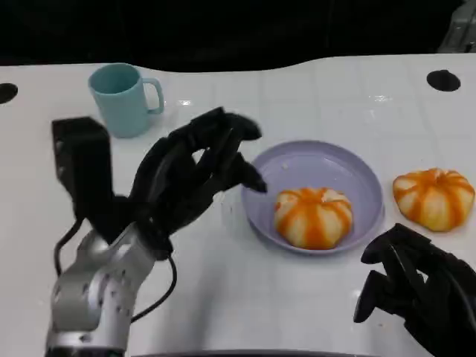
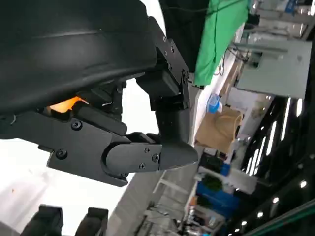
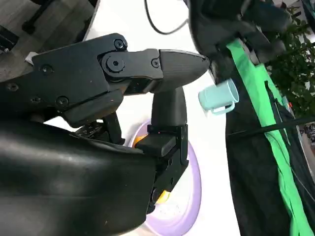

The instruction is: Grasp the bread from the table and place it into the plate.

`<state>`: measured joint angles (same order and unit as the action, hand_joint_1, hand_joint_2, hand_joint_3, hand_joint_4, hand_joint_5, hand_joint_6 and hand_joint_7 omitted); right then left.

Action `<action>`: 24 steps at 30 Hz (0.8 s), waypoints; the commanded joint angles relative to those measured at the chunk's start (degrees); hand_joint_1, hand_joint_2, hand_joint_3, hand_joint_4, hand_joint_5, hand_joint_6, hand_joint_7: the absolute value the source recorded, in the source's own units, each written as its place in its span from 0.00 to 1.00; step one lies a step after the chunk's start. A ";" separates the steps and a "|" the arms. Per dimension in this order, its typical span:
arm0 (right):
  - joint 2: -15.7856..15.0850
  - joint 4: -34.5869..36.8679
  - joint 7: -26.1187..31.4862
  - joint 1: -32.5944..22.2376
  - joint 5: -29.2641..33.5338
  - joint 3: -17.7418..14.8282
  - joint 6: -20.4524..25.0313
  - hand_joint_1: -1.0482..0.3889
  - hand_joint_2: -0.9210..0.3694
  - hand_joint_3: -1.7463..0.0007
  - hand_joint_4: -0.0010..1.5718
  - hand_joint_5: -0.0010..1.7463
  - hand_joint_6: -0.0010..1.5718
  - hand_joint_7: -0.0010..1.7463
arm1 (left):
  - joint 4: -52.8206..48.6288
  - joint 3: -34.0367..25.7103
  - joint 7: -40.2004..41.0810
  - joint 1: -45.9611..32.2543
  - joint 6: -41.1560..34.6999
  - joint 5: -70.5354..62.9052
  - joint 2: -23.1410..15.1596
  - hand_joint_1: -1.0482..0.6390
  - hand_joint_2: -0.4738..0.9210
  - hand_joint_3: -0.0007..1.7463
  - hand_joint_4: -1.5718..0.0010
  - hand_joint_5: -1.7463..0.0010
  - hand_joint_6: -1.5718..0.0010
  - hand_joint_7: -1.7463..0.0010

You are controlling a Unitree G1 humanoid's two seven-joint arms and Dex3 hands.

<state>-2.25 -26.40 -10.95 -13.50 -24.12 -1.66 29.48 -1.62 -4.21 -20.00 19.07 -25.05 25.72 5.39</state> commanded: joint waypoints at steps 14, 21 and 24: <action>-0.69 -1.18 0.79 0.07 -0.37 -0.53 0.73 0.43 0.00 0.78 0.40 1.00 0.30 0.93 | 19.99 -1.51 8.48 -21.15 -7.88 8.81 2.05 0.28 1.00 0.28 0.50 0.00 0.65 0.00; -0.81 -1.42 0.91 0.06 -0.22 -0.47 0.83 0.42 0.00 0.78 0.40 1.00 0.30 0.93 | 21.42 -1.42 8.89 -25.29 -8.27 9.95 1.56 0.30 1.00 0.32 0.53 0.00 0.70 0.00; -0.82 -1.35 0.87 0.11 -0.20 -0.47 0.78 0.42 0.00 0.78 0.40 1.00 0.31 0.93 | 21.21 -1.34 8.71 -25.62 -8.08 9.85 1.31 0.30 1.00 0.32 0.54 0.00 0.70 0.00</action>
<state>-2.40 -27.24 -10.28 -13.45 -24.05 -1.68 30.19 19.26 -5.36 -11.46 -6.18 -33.47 34.87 7.49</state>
